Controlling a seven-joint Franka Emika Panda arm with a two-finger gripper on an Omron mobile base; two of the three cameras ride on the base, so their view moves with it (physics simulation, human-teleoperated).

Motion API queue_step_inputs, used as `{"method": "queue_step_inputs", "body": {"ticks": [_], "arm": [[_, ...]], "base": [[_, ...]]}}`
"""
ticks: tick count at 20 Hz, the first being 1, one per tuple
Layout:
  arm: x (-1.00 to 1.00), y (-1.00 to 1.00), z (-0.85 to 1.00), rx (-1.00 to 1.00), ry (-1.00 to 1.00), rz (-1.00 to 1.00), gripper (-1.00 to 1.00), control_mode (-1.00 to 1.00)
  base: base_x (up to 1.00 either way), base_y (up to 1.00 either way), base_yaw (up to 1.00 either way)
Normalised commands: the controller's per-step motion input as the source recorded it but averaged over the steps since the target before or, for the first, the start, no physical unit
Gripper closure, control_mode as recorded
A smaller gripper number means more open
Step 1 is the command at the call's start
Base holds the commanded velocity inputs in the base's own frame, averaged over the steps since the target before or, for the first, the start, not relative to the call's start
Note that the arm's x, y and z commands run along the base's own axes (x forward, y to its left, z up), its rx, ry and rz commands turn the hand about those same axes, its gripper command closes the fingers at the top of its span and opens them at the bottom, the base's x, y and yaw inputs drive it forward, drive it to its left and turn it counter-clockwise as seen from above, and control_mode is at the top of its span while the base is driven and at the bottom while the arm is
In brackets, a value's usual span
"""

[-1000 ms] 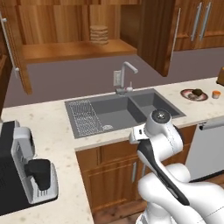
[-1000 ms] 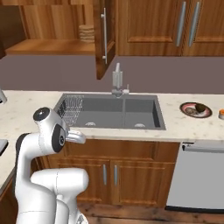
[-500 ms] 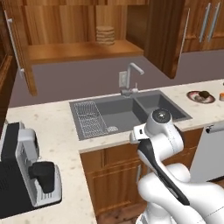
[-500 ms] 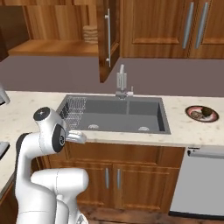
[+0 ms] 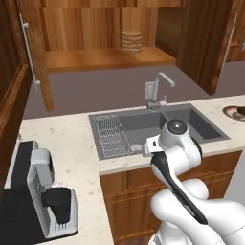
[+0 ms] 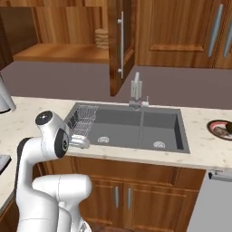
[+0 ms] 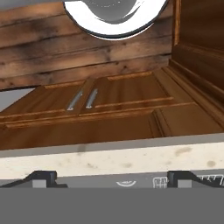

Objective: Pick the avocado and bread from the counter and place them on the plate. Then pick the jam from the cabinet and place it next to the plate. Lastly close the cabinet door.

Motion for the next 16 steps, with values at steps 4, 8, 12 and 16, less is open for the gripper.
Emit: {"method": "queue_step_inputs", "body": {"ticks": [4,8,12,16], "arm": [[0.00,0.00,0.00,0.00,0.00,0.00,-1.00,1.00],[0.00,0.00,0.00,0.00,0.00,0.00,-1.00,1.00],[0.00,0.00,0.00,0.00,0.00,0.00,-1.00,1.00],[0.00,0.00,0.00,0.00,0.00,0.00,-1.00,1.00]], "base": [[0.29,0.24,0.09],[0.42,0.22,0.06],[0.51,0.21,0.05],[0.32,0.18,0.03]]}}
